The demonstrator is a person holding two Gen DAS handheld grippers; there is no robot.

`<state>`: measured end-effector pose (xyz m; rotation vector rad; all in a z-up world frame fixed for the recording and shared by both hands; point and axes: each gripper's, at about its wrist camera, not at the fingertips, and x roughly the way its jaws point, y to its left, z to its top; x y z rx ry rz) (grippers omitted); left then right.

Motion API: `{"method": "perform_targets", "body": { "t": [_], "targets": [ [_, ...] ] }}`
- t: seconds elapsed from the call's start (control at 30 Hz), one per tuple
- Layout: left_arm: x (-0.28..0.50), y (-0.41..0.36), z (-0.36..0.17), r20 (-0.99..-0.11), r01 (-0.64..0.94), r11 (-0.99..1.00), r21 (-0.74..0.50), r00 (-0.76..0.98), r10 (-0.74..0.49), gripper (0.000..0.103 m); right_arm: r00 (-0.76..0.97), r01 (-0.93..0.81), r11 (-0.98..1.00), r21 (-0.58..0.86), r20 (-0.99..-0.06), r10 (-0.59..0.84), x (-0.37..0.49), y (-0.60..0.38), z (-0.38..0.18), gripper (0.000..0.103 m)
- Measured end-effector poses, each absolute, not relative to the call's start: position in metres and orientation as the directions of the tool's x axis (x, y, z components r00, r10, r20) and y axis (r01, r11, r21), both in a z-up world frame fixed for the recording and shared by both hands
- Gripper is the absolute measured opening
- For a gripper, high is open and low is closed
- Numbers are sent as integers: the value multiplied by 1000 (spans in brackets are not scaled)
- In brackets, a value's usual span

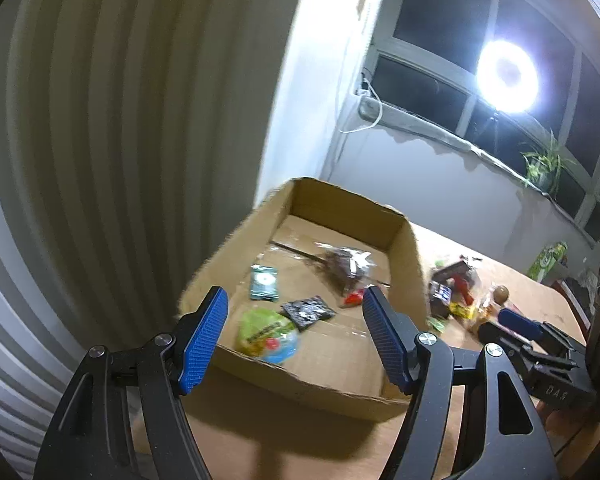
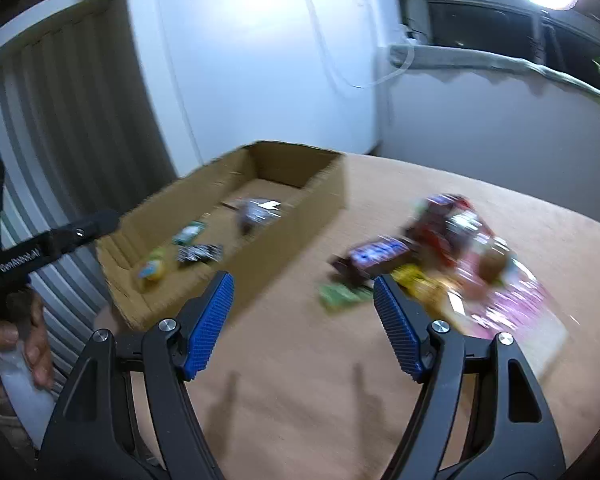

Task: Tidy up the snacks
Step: 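Grasp the brown egg-shaped candy with the right tool while the left grasps the green square candy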

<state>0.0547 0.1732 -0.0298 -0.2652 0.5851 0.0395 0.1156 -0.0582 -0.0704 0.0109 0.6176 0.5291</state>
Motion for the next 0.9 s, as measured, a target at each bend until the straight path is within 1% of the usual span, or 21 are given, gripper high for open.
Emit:
{"method": "perform_targets", "body": {
  "t": [0.17,0.33,0.5,0.6,0.63,0.67,0.7,0.77,0.8,0.83,0.9],
  "targets": [
    [53,146,-26,-552,-67,970,-232,830,-75,70,735,-392,907,153,-541,409,112,-107,-65,75],
    [53,110,-21,-555,4,977,-212,823,-124,70,767,-338,930,145,-530,362,120,-135,-60,75],
    [60,73,-26,-571,68,978,-199,803,-172,74,770,-337,932,132,-531,354,132,-145,-58,75],
    [72,51,-40,-607,98,976,-195,769,-199,74,767,-343,931,127,-535,355,141,-148,-58,75],
    [74,45,-42,-606,92,980,-175,775,-180,77,762,-344,930,131,-540,358,144,-150,-59,75],
    [75,40,-42,-594,85,985,-152,789,-160,78,757,-345,929,133,-545,360,147,-151,-59,75],
    [79,34,-44,-594,99,984,-149,787,-169,78,752,-348,928,133,-551,361,151,-152,-60,75],
    [92,22,-49,-642,122,976,-179,738,-209,78,739,-352,927,131,-568,361,162,-154,-64,75],
    [92,16,-48,-642,130,975,-178,736,-216,78,733,-355,926,132,-575,363,166,-155,-66,75],
    [91,8,-47,-630,154,974,-166,743,-225,78,728,-358,924,132,-580,365,169,-155,-67,75],
    [96,-10,-48,-623,204,974,-96,751,-219,78,714,-368,920,137,-593,373,178,-156,-68,75]
  ]
}}
